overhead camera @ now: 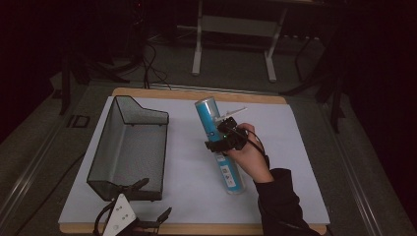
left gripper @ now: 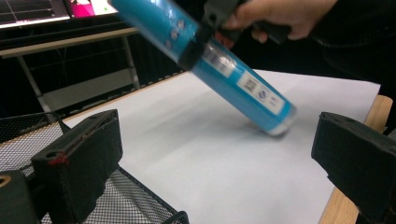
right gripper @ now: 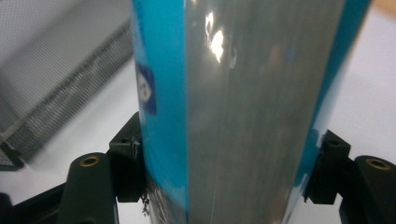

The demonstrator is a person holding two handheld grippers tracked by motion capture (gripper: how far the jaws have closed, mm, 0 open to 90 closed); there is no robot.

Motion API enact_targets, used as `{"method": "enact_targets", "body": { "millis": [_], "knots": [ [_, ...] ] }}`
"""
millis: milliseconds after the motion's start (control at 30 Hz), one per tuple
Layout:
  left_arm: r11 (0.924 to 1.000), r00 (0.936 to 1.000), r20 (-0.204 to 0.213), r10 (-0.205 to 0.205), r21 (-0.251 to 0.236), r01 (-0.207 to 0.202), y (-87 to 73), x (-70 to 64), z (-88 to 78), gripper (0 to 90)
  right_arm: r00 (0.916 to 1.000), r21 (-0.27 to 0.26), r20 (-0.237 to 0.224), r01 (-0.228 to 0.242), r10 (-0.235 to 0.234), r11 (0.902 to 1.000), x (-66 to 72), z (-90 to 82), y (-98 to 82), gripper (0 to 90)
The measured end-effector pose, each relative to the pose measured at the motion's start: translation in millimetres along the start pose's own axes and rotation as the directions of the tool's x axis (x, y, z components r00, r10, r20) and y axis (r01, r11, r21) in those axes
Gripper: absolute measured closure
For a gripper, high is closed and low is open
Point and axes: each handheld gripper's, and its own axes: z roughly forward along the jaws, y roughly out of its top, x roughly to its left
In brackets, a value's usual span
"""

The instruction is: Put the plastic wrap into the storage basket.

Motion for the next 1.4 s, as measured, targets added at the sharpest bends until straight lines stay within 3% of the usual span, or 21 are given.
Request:
{"method": "enact_targets", "body": {
  "millis": [133, 233, 333, 467, 567, 667, 733, 767, 867, 1333, 1400],
  "knots": [
    [1.0000, 1.0000, -0.001, 0.001, 0.000, -0.001, 0.0, -0.1, -0.4, 2.4, 1.0000, -0.083, 0.004, -0.004, 0.005, 0.9965, 3.3, -20.3, 11.1, 31.8],
    [1.0000, 1.0000, 0.000, 0.000, 0.000, 0.000, 0.0, 0.3, -0.8, 2.4, 1.0000, -0.155, 0.005, 0.009, -0.008, 0.9878, 7.4, -38.1, 19.4, 31.8],
    [1.0000, 1.0000, 0.002, 0.003, 0.001, -0.003, -0.1, 0.1, 0.1, 2.4, 0.9999, -0.226, 0.007, 0.016, -0.014, 0.9740, 11.9, -52.9, 27.1, 31.8],
    [0.9999, 0.9999, 0.004, 0.010, 0.003, -0.010, 0.2, -1.3, 0.4, 2.4, 0.9999, -0.319, -0.009, 0.006, -0.009, 0.9478, 19.2, -67.0, 39.8, 31.8],
    [1.0000, 1.0000, 0.002, 0.006, -0.001, -0.006, 0.1, -0.9, 0.2, 2.4, 0.9994, -0.356, -0.033, 0.000, -0.013, 0.9346, 25.1, -72.9, 51.5, 31.8],
    [1.0000, 1.0000, 0.004, 0.005, -0.006, -0.005, -0.2, -0.8, -0.1, 2.4, 0.9989, -0.376, -0.043, 0.003, -0.021, 0.9267, 33.1, -74.7, 63.6, 31.8],
    [1.0000, 1.0000, 0.006, 0.007, -0.007, -0.007, -0.3, -1.2, -0.3, 2.4, 0.9984, -0.370, -0.049, 0.010, -0.030, 0.9290, 37.3, -73.9, 71.1, 31.8],
    [0.9999, 0.9999, 0.005, 0.010, -0.008, -0.010, -0.4, -1.4, -0.6, 2.4, 0.9985, -0.382, -0.047, 0.008, -0.028, 0.9241, 40.6, -72.5, 75.4, 31.8],
    [0.9999, 0.9999, 0.004, 0.010, -0.013, -0.010, -0.4, -1.2, -1.1, 2.3, 0.9976, -0.386, -0.064, -0.001, -0.026, 0.9227, 47.5, -67.3, 86.4, 31.8],
    [0.9999, 1.0000, -0.006, 0.005, -0.016, -0.005, -2.4, 1.0, -2.8, 2.4, 0.9928, -0.377, -0.120, -0.044, -0.002, 0.9254, 74.0, -41.9, 129.8, 31.8],
    [0.9999, 0.9999, -0.009, 0.005, -0.014, -0.005, -3.6, 0.7, -3.4, 2.4, 0.9885, -0.376, -0.150, -0.069, 0.012, 0.9242, 79.3, -35.1, 135.7, 31.8]
  ]
}}
